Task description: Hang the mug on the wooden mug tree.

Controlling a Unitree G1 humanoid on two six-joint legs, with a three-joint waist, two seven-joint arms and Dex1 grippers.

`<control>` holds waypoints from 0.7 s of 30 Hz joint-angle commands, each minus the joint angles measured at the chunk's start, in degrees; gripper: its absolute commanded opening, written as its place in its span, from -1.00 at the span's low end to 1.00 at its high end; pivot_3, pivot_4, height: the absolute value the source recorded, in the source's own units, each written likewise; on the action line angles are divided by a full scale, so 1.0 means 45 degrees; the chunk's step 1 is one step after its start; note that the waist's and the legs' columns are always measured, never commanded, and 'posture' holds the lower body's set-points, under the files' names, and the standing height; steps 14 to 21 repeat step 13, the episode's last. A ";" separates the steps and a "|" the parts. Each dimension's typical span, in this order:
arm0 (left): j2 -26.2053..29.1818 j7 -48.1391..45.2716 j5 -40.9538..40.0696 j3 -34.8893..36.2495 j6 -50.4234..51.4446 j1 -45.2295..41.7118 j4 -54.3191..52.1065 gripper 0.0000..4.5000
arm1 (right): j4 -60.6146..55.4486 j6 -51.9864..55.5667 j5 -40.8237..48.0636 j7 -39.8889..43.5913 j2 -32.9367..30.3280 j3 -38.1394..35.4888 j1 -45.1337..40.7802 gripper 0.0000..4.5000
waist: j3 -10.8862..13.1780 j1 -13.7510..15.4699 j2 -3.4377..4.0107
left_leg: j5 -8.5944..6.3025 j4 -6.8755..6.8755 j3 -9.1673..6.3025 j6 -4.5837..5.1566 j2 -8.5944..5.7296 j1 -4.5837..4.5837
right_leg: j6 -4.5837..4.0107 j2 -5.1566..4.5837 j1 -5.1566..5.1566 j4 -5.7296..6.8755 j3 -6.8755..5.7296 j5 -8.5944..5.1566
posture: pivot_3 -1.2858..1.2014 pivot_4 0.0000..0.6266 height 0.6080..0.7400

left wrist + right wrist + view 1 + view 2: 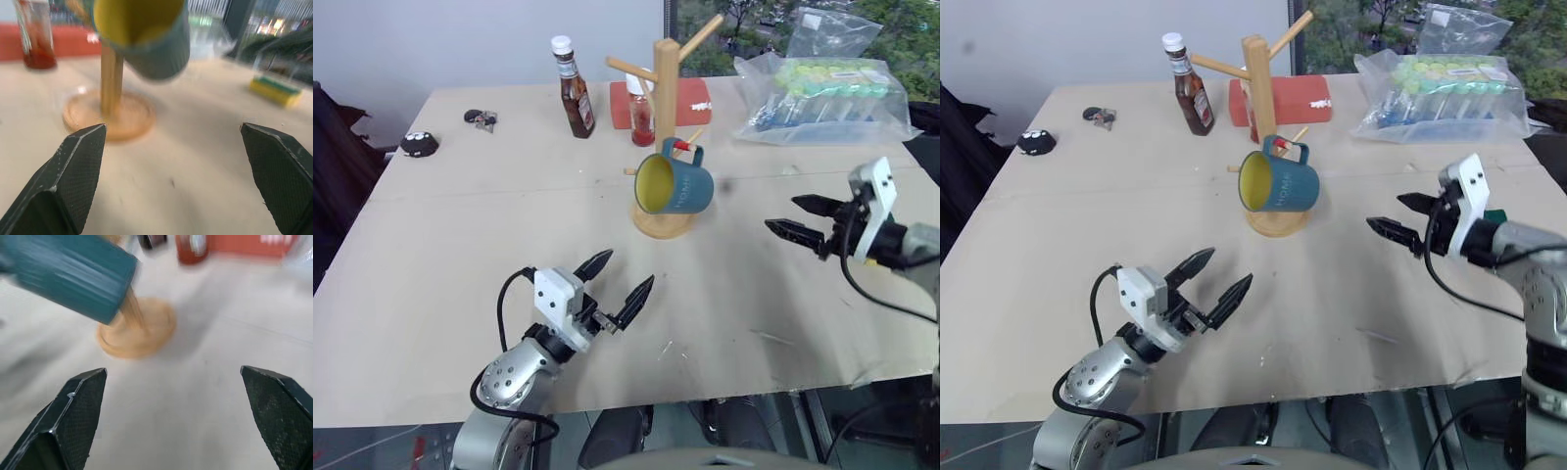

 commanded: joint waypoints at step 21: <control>0.0606 -0.0460 0.1021 0.0260 -0.0424 0.1469 0.0475 1.00 | 0.3515 -0.8969 -0.2140 0.0754 0.2062 0.1052 0.4704 0.97 | 0.0043 -0.0266 -0.0007 | -0.0039 0.0010 0.0058 0.0057 0.0032 0.0411 | 0.0033 -0.0047 0.0396 -0.0019 -0.0058 -0.0070 | 0.03 -0.52 0.95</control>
